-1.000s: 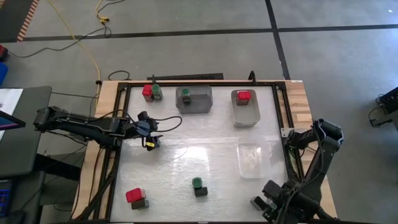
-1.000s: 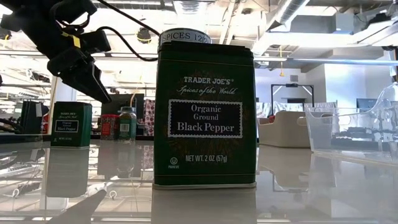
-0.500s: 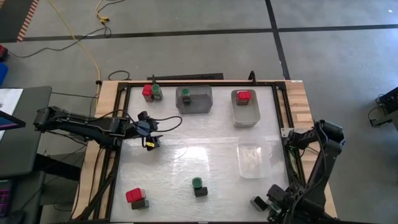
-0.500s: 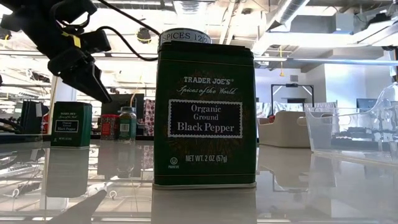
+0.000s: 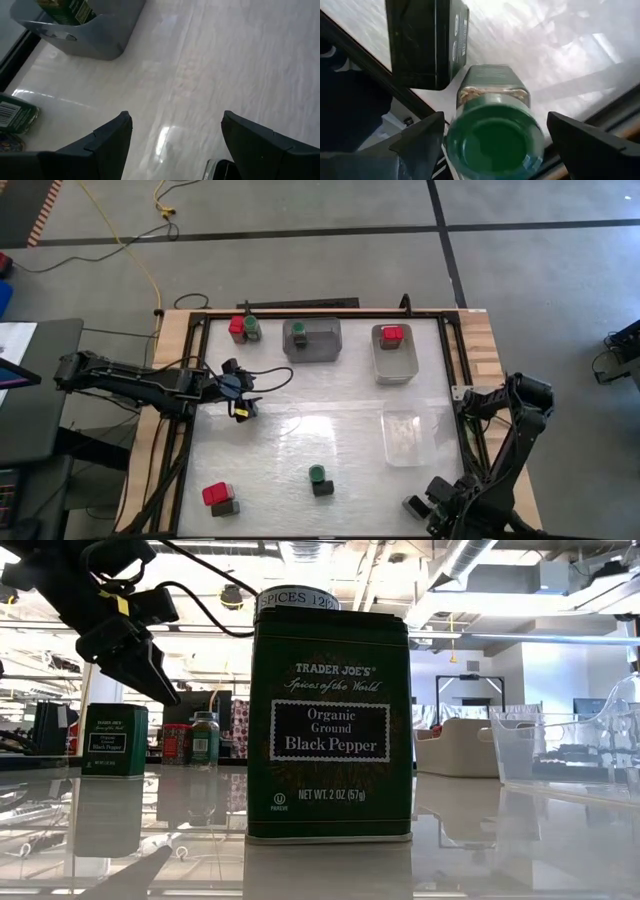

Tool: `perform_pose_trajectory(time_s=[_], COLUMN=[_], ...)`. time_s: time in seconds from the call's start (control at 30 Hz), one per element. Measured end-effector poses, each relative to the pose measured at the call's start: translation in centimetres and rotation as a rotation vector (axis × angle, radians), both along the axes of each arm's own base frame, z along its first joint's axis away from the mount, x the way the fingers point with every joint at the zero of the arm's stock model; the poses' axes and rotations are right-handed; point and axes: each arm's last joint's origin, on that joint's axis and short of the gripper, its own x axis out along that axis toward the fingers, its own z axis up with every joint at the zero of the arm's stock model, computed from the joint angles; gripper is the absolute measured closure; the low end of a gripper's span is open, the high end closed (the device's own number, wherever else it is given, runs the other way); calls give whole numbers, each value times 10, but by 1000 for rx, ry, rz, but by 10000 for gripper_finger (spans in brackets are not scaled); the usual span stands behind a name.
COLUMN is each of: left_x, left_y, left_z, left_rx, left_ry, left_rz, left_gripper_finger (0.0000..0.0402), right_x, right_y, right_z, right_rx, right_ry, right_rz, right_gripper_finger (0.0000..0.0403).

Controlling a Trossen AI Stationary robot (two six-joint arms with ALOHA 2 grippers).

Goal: Sort spices by type
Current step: Move the bottom right green seasoning bottle to the center of the table

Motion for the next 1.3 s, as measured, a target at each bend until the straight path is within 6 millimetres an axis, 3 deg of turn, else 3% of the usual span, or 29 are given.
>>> perform_pose_trajectory(time_s=[0.17, 0.47, 0.7, 0.93, 1.1, 1.3], left_x=[0, 0, 0, 0, 0, 0], left_y=[0, 0, 0, 0, 0, 0], left_z=[0, 0, 0, 0, 0, 0], left_rx=[0, 0, 0, 0, 0, 0], left_ry=[-1, -1, -1, -1, -1, -1], left_rz=[0, 0, 0, 0, 0, 0], left_gripper_finger=[107, 107, 107, 107, 107, 107], right_x=[-1, -1, 0, -2, 1, 33], right_y=[-2, -2, -4, -19, -42, -86], right_z=[-4, -4, 0, 52, 98, 128], right_rx=[-14, -10, -16, -37, -80, -91], right_ry=[6, 1, 32, 54, 78, -87], right_rz=[1, 53, 66, 58, 73, 153], right_gripper_finger=[56, 182, 182, 182, 182, 182])
